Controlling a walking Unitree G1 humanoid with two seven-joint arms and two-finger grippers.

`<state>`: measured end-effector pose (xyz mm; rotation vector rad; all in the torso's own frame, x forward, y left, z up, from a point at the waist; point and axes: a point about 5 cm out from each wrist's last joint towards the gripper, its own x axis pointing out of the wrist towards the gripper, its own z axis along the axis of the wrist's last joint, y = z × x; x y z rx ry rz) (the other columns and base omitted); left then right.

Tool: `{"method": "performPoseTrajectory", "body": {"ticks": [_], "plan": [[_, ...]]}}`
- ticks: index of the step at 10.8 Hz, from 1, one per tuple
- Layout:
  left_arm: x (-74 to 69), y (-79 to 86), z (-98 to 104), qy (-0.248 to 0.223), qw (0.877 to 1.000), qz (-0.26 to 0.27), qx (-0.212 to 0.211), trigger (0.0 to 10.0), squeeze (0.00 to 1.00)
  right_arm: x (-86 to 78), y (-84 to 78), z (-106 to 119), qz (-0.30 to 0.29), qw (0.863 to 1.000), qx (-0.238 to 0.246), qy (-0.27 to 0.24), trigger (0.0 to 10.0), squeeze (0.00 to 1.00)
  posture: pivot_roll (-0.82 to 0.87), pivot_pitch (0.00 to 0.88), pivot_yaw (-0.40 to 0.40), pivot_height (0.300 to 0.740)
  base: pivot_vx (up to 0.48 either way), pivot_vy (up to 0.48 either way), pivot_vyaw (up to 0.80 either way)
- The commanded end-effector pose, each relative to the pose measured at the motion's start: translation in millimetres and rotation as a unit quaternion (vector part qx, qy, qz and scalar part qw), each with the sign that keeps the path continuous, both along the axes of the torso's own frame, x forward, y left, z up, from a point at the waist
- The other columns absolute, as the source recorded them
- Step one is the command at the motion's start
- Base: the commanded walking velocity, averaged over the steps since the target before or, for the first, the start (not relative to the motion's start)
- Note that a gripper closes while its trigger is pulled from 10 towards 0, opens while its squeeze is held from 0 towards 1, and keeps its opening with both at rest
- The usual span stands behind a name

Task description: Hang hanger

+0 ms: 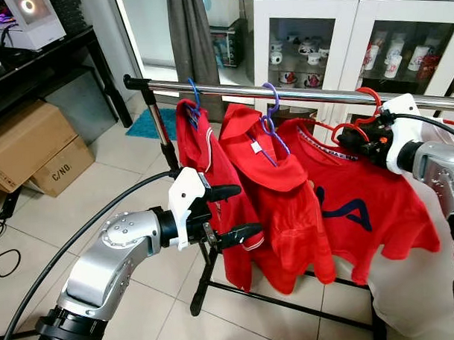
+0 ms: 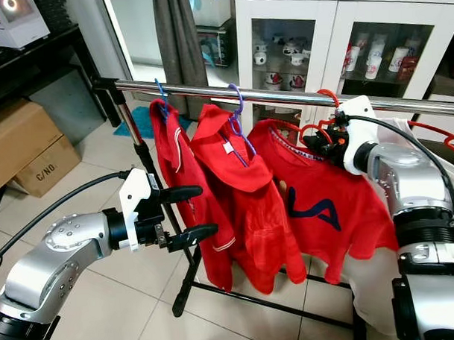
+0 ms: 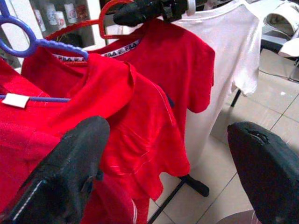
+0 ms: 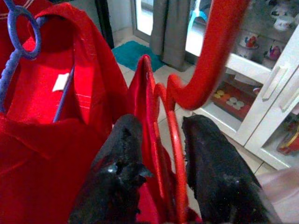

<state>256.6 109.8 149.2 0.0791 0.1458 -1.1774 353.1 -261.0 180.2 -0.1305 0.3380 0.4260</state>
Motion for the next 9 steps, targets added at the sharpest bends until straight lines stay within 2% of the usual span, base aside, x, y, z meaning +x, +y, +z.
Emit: {"method": "performPoseTrajectory", "body": {"ticks": [1,9], "plan": [[1.4,1.6,-0.1,-0.005,1.0,-0.004,0.01,10.0,1.0,4.4,1.4,11.4,0.01,1.0,-0.003,-0.016,0.0,0.0,-0.1,0.0,0.117,0.74,0.0,0.0,0.0],[6.9,0.6,5.0,-0.02,1.0,0.006,0.01,10.0,1.0,1.3,7.6,12.4,0.039,0.999,0.01,-0.015,0.0,0.0,-0.1,0.0,0.122,0.74,0.0,0.0,0.0]]}}
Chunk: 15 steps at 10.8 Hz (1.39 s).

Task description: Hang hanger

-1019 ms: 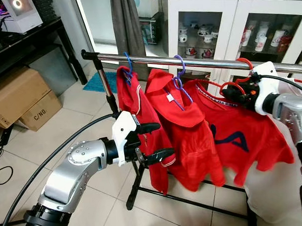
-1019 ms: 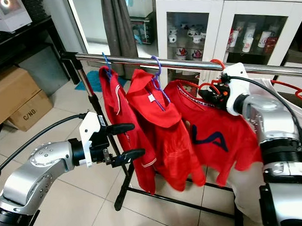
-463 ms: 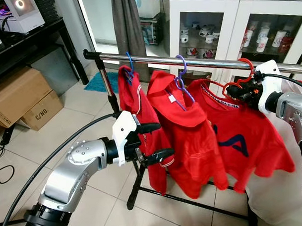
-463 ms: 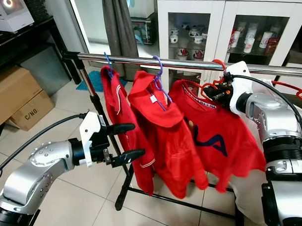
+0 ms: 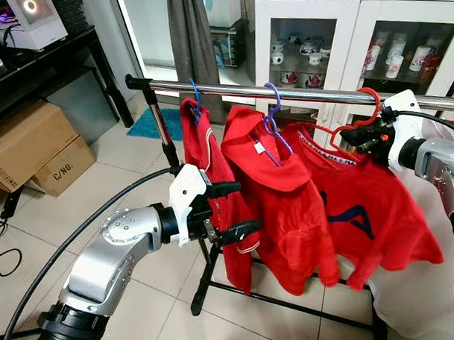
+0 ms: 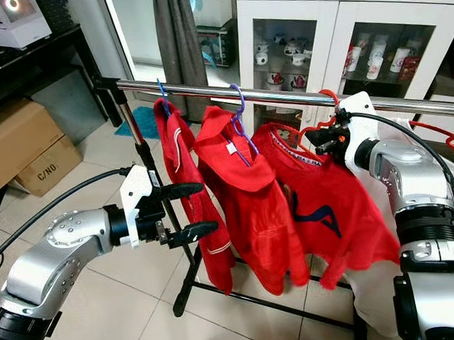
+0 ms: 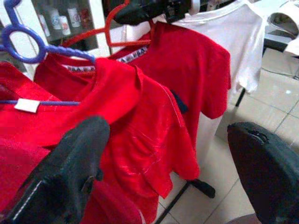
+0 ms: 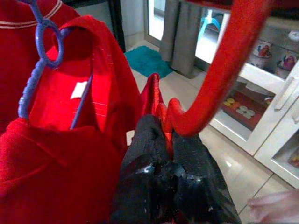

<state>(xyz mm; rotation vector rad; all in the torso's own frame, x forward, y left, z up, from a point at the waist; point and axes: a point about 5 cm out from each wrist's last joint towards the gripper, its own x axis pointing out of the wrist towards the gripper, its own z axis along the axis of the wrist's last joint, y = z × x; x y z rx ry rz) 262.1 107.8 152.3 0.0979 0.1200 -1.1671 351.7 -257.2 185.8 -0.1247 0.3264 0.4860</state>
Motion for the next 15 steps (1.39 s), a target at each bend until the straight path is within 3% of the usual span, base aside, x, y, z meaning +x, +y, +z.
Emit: {"method": "performPoseTrajectory", "body": {"ticks": [1,3,4,5,7,8,10,12,15], "plan": [[4.6,1.7,2,-0.008,1.0,0.009,0.005,10.0,1.0,-0.4,4.3,7,0.01,1.0,0.01,-0.009,0.0,0.0,-0.12,0.0,0.123,0.74,0.0,0.0,0.0],[11.9,0.9,-3,-0.011,0.999,0.046,0.001,10.0,1.0,-4.6,4.9,8,0.015,1.0,0.017,-0.02,0.0,0.0,-0.13,0.0,0.125,0.74,0.0,0.0,0.0],[19.5,6.2,-8,-0.017,0.994,0.11,0.019,10.0,1.0,-10.4,3.3,12,0.005,0.999,0.016,-0.04,0.0,0.0,-0.12,0.0,0.106,0.74,0.0,0.0,0.0],[20.9,8.8,-7,-0.028,0.991,0.131,0.018,10.0,1.0,-14.6,1.0,18,-0.005,0.998,0.013,-0.064,0.0,0.0,-0.11,0.0,0.097,0.74,0.0,0.0,0.0],[26.7,20.2,-3,-0.069,0.972,0.225,0.001,10.0,0.77,-33.5,-5.7,33,-0.033,0.995,0.011,-0.095,0.0,0.0,-0.1,0.0,0.083,0.74,0.0,0.0,0.0],[28.0,23.5,-4,-0.071,0.965,0.254,-0.001,10.0,0.76,-42.2,-3.2,33,-0.036,0.995,0.006,-0.095,0.0,0.0,-0.1,0.0,0.082,0.74,0.0,0.0,0.0],[23.4,19.1,-10,-0.067,0.968,0.241,0.011,10.0,0.76,-63.0,9.1,17,-0.054,0.995,0.021,-0.08,0.0,0.0,-0.11,0.0,0.084,0.74,0.0,0.0,0.0],[24.3,15.5,-11,-0.071,0.971,0.229,0.015,10.0,0.76,-81.3,15.8,-8,-0.114,0.991,0.025,-0.061,0.0,0.0,-0.12,0.0,0.102,0.74,-0.262,0.0,0.0],[25.5,15.8,-9,-0.075,0.973,0.22,0.018,10.0,0.76,-89.9,24.6,-17,-0.167,0.983,0.038,-0.069,0.0,0.0,-0.12,0.0,0.102,0.74,0.0,0.0,0.0]]}}
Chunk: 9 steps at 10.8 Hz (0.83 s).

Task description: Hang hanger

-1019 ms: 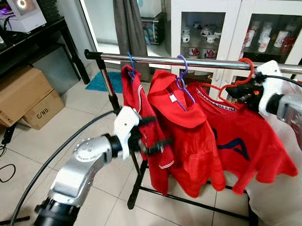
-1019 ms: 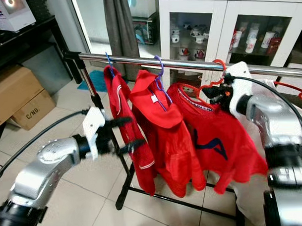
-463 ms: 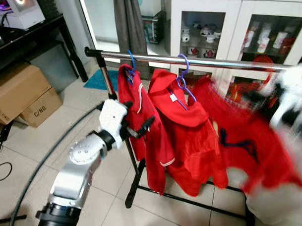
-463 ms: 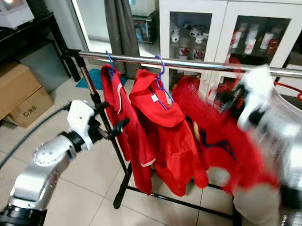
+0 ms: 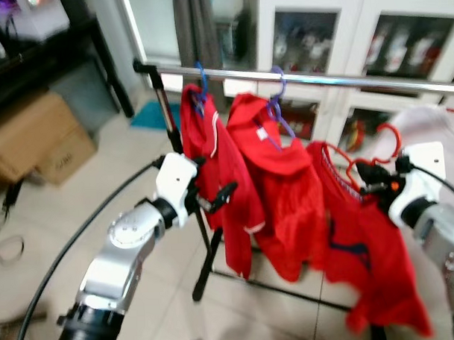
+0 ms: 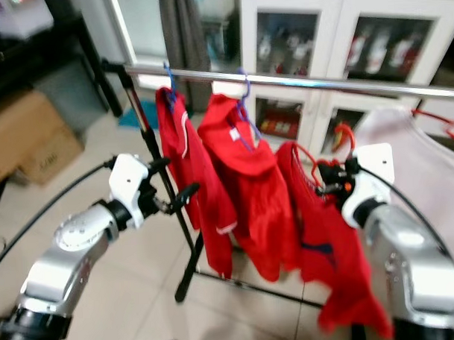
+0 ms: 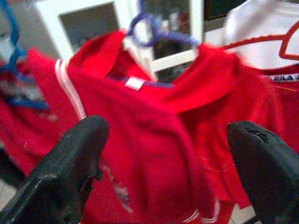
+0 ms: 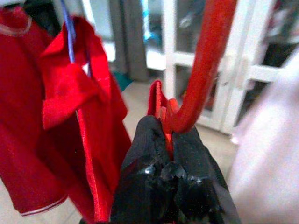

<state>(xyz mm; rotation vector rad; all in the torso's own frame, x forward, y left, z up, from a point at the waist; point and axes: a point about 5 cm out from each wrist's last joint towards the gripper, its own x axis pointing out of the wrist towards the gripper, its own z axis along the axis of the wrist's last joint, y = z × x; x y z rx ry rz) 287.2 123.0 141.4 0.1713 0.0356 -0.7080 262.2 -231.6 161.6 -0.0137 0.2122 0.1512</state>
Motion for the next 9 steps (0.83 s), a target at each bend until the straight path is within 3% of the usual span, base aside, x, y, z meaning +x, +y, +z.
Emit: {"method": "performPoseTrajectory", "body": {"ticks": [1,6,9], "plan": [[-0.1,1.1,2,-0.005,1.0,-0.003,0.003,10.0,0.76,-1.0,3.6,2,-0.005,1.0,-0.007,-0.011,0.0,0.0,-0.12,0.0,0.097,0.74,0.0,0.0,0.0],[-7.3,7.3,-5,0.004,1.0,0.016,-0.007,10.0,0.76,-3.5,18.4,-11,-0.01,1.0,-0.021,-0.009,0.0,0.0,-0.11,0.0,0.048,0.74,0.0,0.0,0.0],[-13.9,6.1,-10,0.011,1.0,0.022,-0.016,10.0,0.76,-3.7,22.3,-15,-0.004,1.0,-0.03,-0.006,0.0,0.0,-0.11,0.0,0.02,0.74,-0.295,0.0,0.0]]}}
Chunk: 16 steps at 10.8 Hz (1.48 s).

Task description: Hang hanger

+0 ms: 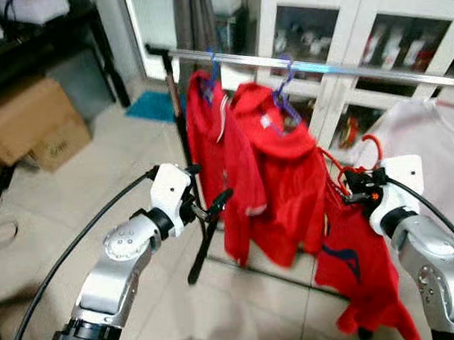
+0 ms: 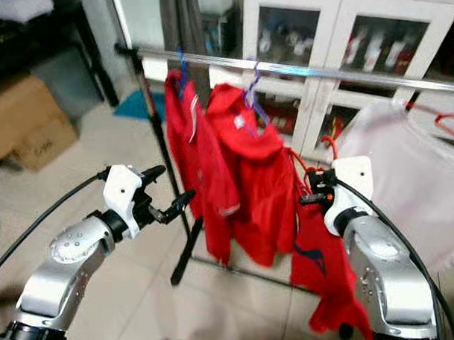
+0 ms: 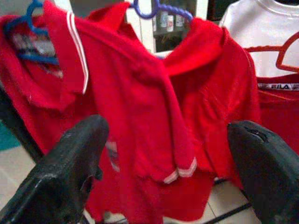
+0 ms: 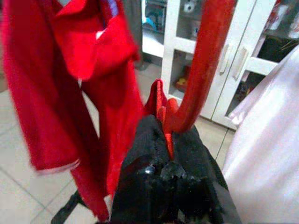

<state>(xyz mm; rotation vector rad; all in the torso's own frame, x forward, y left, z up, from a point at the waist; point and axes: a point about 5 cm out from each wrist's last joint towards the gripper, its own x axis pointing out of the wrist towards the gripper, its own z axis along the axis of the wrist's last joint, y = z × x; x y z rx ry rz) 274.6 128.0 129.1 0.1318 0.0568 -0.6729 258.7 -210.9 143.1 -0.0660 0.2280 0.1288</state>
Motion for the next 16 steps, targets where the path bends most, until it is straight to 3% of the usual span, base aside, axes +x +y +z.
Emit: {"method": "performPoseTrajectory", "body": {"ticks": [1,5,6,7,10,11,13,14,15,16], "plan": [[-2.1,0.6,2,-0.003,1.0,0.003,-0.001,10.0,0.76,0.1,2.6,4,0.007,1.0,-0.004,-0.012,0.0,0.0,-0.11,0.0,0.02,0.74,-0.33,0.0,0.0],[-0.8,-0.8,1,-0.003,1.0,0.001,0.003,10.0,0.75,2.0,5.2,5,0.012,1.0,-0.009,-0.015,0.0,0.0,-0.11,0.0,0.022,0.74,-0.315,0.0,0.0],[3.4,-3.9,-1,0.009,1.0,-0.019,0.011,10.0,0.82,3.7,3.0,6,0.009,1.0,-0.011,-0.018,0.0,0.0,-0.11,0.0,0.024,0.74,0.0,0.0,0.0],[8.1,-3.7,1,0.007,1.0,-0.027,0.003,10.0,1.0,4.5,0.7,8,0.011,1.0,-0.014,-0.019,0.0,0.0,-0.11,0.0,0.031,0.74,0.0,0.0,0.0],[25.3,-3.9,6,0.009,0.999,-0.036,0.019,10.0,1.0,1.0,-13.8,8,0.038,0.998,-0.046,-0.001,0.0,0.0,-0.11,0.0,0.044,0.74,0.0,0.0,0.0],[33.3,-11.2,11,0.012,0.999,-0.045,0.01,10.0,1.0,0.6,-8.8,14,0.077,0.997,-0.021,-0.008,0.0,0.0,-0.12,0.0,0.057,0.74,0.0,0.0,0.0],[42.3,-27.1,14,0.025,0.998,-0.057,-0.006,10.0,1.0,0.7,19.4,25,0.161,0.986,0.029,-0.033,0.0,0.0,-0.12,0.0,0.061,0.74,0.0,0.0,0.0],[47.6,-32.0,15,0.016,0.998,-0.052,0.006,10.0,0.93,0.0,31.9,28,0.194,0.978,0.057,-0.045,0.0,0.0,-0.12,0.0,0.058,0.74,0.0,0.0,0.0],[50.0,-33.9,14,0.006,0.998,-0.051,0.024,10.0,0.66,-0.2,39.2,30,0.215,0.972,0.081,-0.052,0.0,0.0,-0.12,0.0,0.058,0.74,0.0,0.0,0.0],[53.9,-36.1,17,-0.009,0.999,-0.042,0.031,10.0,0.3,-0.9,48.2,32,0.246,0.962,0.104,-0.057,0.0,0.0,-0.12,0.0,0.053,0.74,0.0,0.0,0.0]]}}
